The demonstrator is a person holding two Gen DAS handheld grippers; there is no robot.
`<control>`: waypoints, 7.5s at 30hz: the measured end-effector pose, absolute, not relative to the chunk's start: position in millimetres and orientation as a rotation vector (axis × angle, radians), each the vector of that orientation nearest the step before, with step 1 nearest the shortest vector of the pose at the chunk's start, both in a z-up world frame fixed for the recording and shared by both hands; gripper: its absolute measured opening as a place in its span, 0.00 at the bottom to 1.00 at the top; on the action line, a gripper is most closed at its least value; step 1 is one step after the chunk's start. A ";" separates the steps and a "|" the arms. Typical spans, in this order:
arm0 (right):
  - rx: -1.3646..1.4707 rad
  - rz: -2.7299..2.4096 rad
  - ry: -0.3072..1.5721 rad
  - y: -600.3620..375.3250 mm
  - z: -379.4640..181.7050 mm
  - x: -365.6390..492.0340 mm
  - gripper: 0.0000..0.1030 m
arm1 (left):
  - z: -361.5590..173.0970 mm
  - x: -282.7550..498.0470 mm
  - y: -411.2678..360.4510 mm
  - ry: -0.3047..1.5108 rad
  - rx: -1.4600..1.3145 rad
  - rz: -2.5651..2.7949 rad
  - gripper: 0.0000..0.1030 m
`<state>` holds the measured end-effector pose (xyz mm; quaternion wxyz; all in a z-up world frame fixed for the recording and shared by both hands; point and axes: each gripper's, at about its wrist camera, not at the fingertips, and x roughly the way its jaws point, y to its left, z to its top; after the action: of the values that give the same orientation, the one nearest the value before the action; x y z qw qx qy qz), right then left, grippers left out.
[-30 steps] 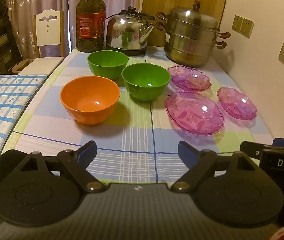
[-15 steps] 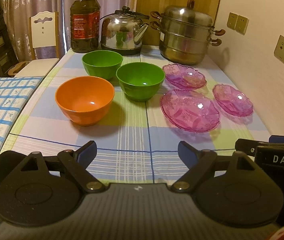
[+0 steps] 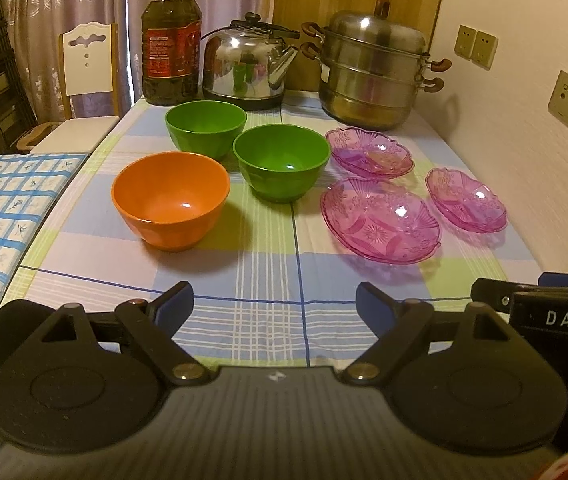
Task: Organize plates and bowls
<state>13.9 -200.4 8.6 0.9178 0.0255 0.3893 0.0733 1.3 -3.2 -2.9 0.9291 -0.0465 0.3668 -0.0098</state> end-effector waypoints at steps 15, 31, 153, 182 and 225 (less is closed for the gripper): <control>0.062 0.145 0.796 -203.2 9.9 11.2 0.84 | -2.3 -0.5 -0.5 0.747 -0.100 -0.024 0.84; 0.070 0.143 0.791 -205.1 15.1 9.6 0.84 | 4.6 -2.3 -3.1 0.736 -0.096 -0.024 0.84; 0.130 0.054 0.835 -268.1 -71.2 375.9 0.12 | -78.2 421.9 -91.1 0.834 0.085 -0.253 0.10; 0.152 0.039 0.797 -276.4 -79.8 379.8 0.43 | -78.8 424.2 -95.0 0.795 0.101 -0.213 0.23; 0.401 -0.244 0.788 -377.6 -24.2 138.0 0.43 | -53.8 233.8 -186.0 0.865 -0.033 -0.361 0.24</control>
<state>138.0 -377.6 -24.2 0.8967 0.1934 0.3804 -0.1177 233.8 -186.0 -53.8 0.8921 -0.0161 0.4168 -0.1738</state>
